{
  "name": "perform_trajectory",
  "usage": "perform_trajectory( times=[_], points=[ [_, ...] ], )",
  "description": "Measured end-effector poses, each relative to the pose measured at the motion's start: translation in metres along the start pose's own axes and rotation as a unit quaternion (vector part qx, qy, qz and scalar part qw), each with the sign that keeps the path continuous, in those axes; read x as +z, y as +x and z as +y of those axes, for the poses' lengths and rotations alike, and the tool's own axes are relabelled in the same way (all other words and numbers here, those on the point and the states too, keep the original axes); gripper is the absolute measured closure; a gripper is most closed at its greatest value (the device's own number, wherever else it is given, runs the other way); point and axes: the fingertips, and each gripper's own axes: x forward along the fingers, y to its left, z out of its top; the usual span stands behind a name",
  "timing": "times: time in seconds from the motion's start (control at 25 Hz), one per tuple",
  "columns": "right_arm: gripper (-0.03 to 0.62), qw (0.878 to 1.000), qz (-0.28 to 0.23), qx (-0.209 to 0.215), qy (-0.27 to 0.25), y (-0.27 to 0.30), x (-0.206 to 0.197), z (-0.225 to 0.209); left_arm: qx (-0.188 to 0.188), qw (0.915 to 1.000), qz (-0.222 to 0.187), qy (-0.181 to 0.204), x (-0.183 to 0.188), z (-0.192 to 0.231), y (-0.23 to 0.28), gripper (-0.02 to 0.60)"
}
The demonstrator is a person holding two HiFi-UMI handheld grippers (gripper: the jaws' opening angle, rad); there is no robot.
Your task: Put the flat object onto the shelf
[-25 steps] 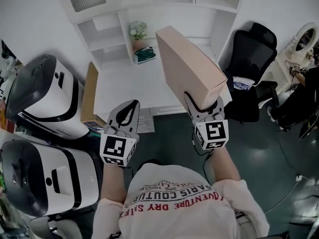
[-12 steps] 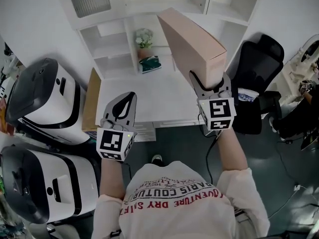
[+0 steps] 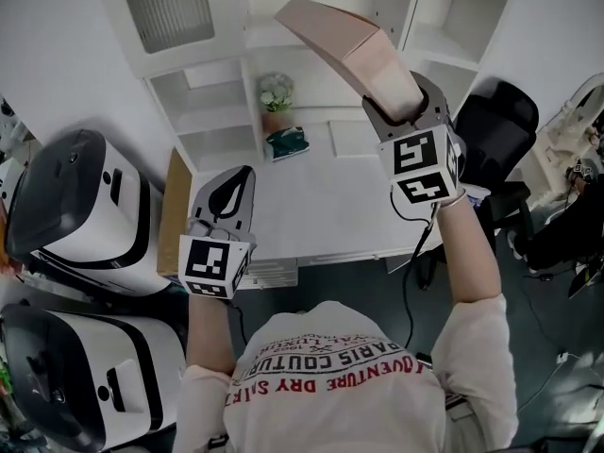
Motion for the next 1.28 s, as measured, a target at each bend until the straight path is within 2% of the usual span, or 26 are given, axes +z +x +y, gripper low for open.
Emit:
perform_trajectory(
  times=[0.12, 0.32, 0.52, 0.68, 0.8, 1.12, 1.28],
  points=[
    [0.289, 0.997, 0.027, -0.006, -0.078, 0.023, 0.013, -0.013, 0.001, 1.0, -0.005, 0.005, 0.0, 0.013, 0.007, 0.568],
    [0.289, 0.977, 0.07, -0.028, -0.202, 0.058, 0.025, -0.023, -0.002, 0.9998, -0.004, 0.017, -0.006, 0.027, 0.014, 0.568],
    [0.287, 0.955, 0.094, -0.037, -0.279, 0.089, 0.034, -0.015, -0.01, 0.9998, -0.003, 0.016, -0.014, 0.035, 0.022, 0.568],
    [0.287, 0.94, 0.09, -0.055, -0.325, 0.105, 0.042, -0.004, -0.009, 0.9999, -0.004, 0.004, -0.02, 0.04, 0.026, 0.568],
    [0.287, 0.931, 0.091, -0.055, -0.349, 0.122, 0.039, 0.005, -0.01, 0.9999, -0.004, 0.002, -0.023, 0.044, 0.032, 0.568],
    [0.276, 0.93, 0.102, -0.029, -0.351, 0.166, 0.022, 0.009, 0.021, 0.9998, 0.006, 0.003, -0.032, 0.068, 0.051, 0.568],
    [0.263, 0.923, 0.109, -0.016, -0.369, 0.185, 0.013, 0.014, 0.035, 0.9993, 0.015, 0.0, -0.035, 0.08, 0.064, 0.568]
  ],
)
